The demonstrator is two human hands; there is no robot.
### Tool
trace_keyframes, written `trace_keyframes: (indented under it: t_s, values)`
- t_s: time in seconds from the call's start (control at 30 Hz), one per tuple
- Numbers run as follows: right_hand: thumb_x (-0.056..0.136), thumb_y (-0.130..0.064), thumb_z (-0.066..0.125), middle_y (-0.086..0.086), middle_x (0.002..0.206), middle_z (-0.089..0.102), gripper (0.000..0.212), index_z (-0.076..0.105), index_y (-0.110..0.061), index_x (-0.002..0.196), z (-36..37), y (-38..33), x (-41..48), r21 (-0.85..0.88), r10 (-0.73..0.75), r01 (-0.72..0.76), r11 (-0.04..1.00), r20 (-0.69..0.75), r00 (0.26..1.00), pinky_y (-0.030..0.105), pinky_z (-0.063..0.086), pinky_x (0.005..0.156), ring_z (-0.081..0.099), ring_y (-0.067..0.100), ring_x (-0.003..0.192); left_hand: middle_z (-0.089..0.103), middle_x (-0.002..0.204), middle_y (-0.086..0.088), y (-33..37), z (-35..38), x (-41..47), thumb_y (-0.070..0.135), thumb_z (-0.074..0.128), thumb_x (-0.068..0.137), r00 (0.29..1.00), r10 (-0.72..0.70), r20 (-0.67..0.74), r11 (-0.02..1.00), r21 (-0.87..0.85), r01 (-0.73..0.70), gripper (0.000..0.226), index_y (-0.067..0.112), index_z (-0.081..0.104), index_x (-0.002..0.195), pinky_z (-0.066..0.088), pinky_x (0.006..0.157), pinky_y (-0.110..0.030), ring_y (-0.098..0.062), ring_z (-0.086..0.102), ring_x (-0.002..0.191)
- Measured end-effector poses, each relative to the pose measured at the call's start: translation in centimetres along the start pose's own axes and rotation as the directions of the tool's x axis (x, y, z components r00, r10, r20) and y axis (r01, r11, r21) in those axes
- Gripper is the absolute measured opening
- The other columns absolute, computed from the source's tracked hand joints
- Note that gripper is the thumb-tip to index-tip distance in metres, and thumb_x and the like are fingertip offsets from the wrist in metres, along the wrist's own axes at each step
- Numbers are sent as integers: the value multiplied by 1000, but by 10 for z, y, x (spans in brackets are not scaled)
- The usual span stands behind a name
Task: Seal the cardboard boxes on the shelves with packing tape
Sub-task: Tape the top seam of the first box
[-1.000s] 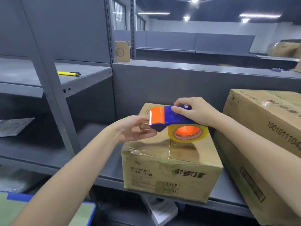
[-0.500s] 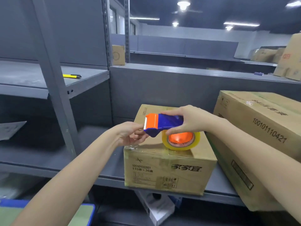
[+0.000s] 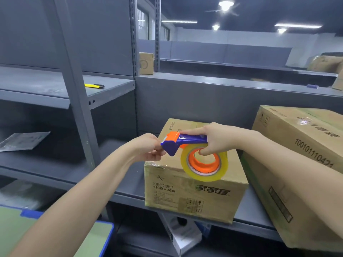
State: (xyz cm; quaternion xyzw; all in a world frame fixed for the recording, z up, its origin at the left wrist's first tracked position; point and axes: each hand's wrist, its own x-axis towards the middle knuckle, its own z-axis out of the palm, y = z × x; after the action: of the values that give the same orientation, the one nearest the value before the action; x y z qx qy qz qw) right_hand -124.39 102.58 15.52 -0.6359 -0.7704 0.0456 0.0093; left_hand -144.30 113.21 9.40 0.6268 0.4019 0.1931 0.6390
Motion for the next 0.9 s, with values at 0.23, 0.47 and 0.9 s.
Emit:
trace_keyframes:
  t_s: [0.23,0.47,0.9]
  values:
    - [84,-36,63,-24,97,46,74,20,-48,143,-1,-15,-17,-56,-72,72,996,-12,997,1,35,44,52,1,73,44,57,-5,-10,-17,-24,2,44,96,999,24,-45,1000,9,-23,29,0,54,69,34,43,-15,-9,36,49]
    - [84,-38,62,-28,95,47,72,19,-54,140,-10,-11,-33,-105,-56,59,993,31,998,6,37,49,54,0,76,49,50,4,-15,-40,-31,10,45,98,991,1,-135,993,117,15,30,3,57,72,35,43,-13,-3,36,41]
    - [82,-49,64,-21,100,50,67,30,-45,140,0,12,-37,-336,-9,43,941,102,995,10,29,54,42,-6,68,50,51,1,-55,-55,-10,24,65,87,970,48,-237,979,205,1,30,1,61,69,37,46,-18,-10,35,49]
